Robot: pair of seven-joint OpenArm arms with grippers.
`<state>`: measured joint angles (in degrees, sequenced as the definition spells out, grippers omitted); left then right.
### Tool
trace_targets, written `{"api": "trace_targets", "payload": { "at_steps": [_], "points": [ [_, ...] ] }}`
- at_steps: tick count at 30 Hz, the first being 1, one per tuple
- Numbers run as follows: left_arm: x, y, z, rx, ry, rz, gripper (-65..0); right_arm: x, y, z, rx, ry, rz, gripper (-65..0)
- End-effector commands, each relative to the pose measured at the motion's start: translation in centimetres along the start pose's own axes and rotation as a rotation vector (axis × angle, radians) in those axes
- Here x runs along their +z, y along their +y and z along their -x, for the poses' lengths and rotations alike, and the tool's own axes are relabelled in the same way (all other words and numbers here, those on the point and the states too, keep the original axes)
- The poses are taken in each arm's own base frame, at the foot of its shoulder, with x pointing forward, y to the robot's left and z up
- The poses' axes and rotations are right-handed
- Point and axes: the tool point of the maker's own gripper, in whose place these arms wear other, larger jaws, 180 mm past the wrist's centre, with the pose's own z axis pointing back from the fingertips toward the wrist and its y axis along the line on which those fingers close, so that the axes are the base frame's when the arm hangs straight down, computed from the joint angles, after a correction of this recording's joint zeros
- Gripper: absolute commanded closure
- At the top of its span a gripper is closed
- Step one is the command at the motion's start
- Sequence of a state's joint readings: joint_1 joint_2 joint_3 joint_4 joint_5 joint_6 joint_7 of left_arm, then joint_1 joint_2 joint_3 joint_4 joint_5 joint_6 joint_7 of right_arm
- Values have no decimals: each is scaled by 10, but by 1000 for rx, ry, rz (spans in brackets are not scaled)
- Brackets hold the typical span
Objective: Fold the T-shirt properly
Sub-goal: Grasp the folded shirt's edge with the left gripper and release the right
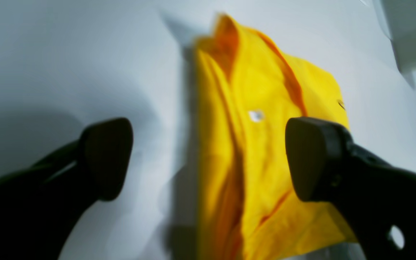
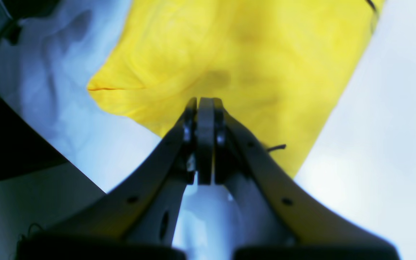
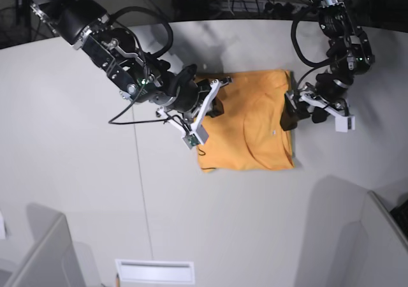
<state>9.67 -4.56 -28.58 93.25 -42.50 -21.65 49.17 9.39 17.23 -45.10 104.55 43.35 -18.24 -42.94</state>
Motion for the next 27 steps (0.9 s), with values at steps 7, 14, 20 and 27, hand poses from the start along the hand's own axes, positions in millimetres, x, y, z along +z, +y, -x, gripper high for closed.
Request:
{"api": "trace_targets", "payload": {
  "at_steps": [7,14,20,27],
  "points": [
    [-22,-1,2,30,27,25,-645,5,5,-14,10,-49,-17,0],
    [-41,-9,36,84,139,11,-643,18,-31,-26,-110,-114,54,0],
    [-43,-13,42,4,195,26,-354,41,-87,-27,-255,-185,173,0],
    [-45,-25,59,-183,323,70,0,77,-150,-16,-404,-254,320,0]
  ]
}}
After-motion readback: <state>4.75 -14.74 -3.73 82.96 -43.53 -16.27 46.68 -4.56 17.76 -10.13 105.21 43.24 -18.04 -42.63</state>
